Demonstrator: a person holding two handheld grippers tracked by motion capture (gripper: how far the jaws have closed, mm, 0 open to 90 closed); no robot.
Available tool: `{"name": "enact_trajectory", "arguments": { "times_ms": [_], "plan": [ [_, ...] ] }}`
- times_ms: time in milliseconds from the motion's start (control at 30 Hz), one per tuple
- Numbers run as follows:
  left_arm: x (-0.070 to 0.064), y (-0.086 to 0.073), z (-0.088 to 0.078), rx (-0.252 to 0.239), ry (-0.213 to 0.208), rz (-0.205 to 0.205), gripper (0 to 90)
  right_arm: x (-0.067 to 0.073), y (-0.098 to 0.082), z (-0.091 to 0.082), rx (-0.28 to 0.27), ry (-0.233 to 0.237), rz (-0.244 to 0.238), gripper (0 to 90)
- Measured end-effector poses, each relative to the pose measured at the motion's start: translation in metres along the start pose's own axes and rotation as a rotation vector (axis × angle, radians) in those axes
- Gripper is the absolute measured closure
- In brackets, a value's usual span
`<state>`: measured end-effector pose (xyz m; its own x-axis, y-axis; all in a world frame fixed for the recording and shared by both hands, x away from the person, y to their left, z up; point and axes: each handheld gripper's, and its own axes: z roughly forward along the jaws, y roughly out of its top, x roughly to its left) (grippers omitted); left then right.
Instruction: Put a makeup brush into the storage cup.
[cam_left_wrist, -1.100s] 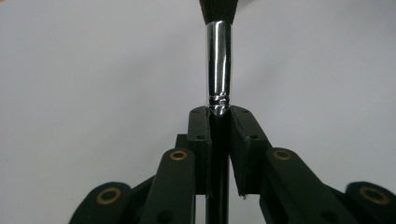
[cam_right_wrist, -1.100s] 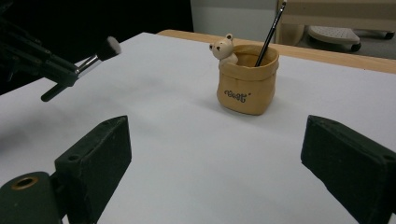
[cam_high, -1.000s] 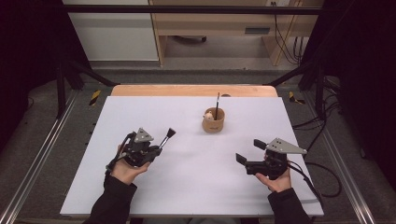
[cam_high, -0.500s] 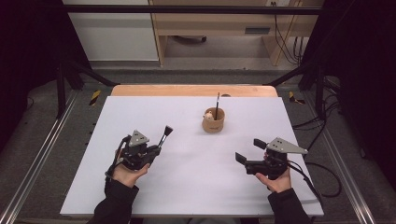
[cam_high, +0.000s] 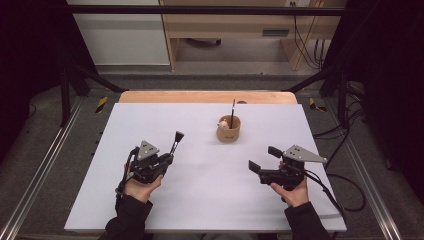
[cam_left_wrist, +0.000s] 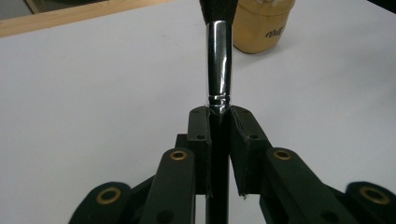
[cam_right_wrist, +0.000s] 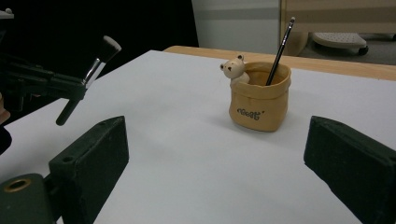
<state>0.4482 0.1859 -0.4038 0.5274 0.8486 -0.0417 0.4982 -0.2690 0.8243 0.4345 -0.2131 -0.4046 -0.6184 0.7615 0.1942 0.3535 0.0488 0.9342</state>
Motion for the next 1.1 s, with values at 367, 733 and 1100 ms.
{"name": "enact_trajectory", "arguments": {
  "times_ms": [367,733,1100],
  "plan": [
    [-0.005,0.006,-0.003,-0.044,0.009,-0.014,78.7,0.009,0.011,0.007,-0.026,0.012,0.015,7.0],
    [-0.015,0.014,-0.003,-0.095,-0.001,-0.019,78.7,0.015,0.024,0.011,-0.053,0.03,0.033,7.1],
    [-0.028,0.019,0.0,-0.12,-0.017,-0.018,78.7,0.026,0.036,0.021,-0.067,0.061,0.048,8.1]
  ]
}}
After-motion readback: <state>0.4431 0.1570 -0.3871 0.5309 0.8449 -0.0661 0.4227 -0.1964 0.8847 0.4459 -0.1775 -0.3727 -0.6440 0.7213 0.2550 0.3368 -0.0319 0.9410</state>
